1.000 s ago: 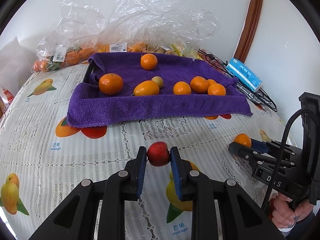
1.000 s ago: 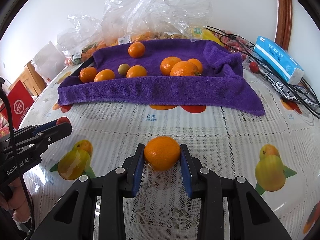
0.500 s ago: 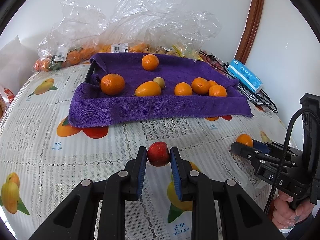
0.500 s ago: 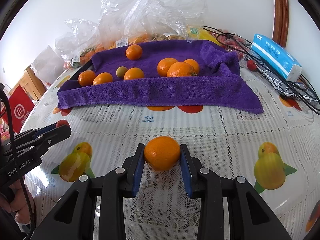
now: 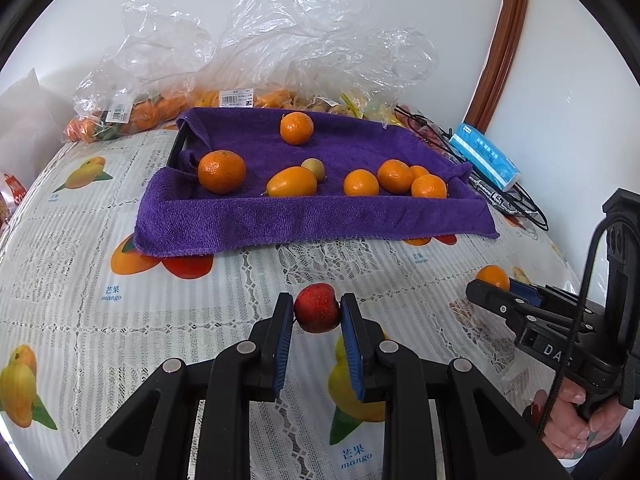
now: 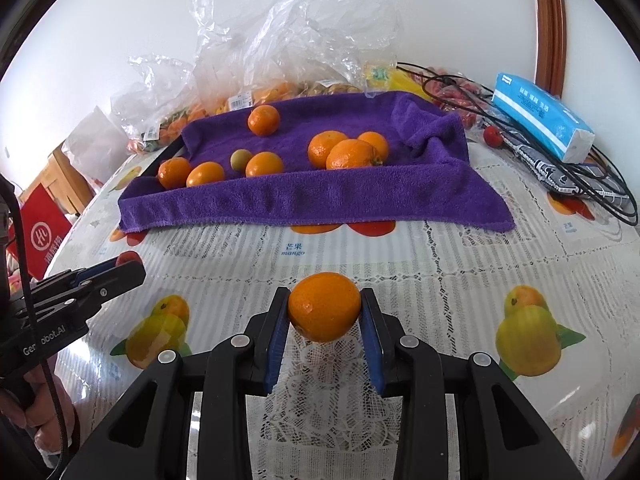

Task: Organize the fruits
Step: 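Lift both held fruits and carry them over the purple towel, then lower both fruits onto the purple towel and open both grippers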

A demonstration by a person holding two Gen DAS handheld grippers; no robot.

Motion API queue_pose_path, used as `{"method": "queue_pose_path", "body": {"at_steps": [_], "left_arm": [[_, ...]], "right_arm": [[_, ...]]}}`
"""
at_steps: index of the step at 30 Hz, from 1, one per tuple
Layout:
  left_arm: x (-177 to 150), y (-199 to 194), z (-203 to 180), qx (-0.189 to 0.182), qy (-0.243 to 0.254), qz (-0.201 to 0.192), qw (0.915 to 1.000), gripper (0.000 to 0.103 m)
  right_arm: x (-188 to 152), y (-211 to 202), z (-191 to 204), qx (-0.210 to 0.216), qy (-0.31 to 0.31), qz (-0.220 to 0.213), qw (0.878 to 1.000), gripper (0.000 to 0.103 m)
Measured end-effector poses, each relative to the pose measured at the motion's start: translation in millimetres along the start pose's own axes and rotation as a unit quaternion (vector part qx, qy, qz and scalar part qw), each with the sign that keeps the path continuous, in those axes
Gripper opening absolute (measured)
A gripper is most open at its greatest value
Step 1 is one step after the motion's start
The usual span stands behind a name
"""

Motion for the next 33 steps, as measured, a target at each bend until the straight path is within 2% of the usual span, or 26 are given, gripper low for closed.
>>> {"method": "queue_pose_path", "body": {"at_steps": [7,12,33], "left_arm": [[5.8,-8.5,2.8,0.004,-0.016,-0.006,0.9998,0.023],[16.0,-20.3,0.0,0.004,-0.018,-0.017,0.9997,0.023],[71.3,-39.2,2.0,0.033,-0.022,-0.067,0.9970,0.023]], "right_arm": [[14.1,-18.1,9.2,0.003,-0.019,-0.027,0.999,0.034],[31.9,-30.0,11.2,0.025,-0.009,-0.043,0.999,0.034],[88.0,-45.1,6.6,-0.003,-0.027,-0.095,0.995,0.034]]}}
Point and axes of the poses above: each gripper's, at about its wrist camera, not at the fingertips, and y roughly the way its jaws point, z to its left, x to its top, the point moved 3 cm from there along y, roughly the way its jaws point, and after that the axes turned 7 degrees about -z, right-handed, at the moved point
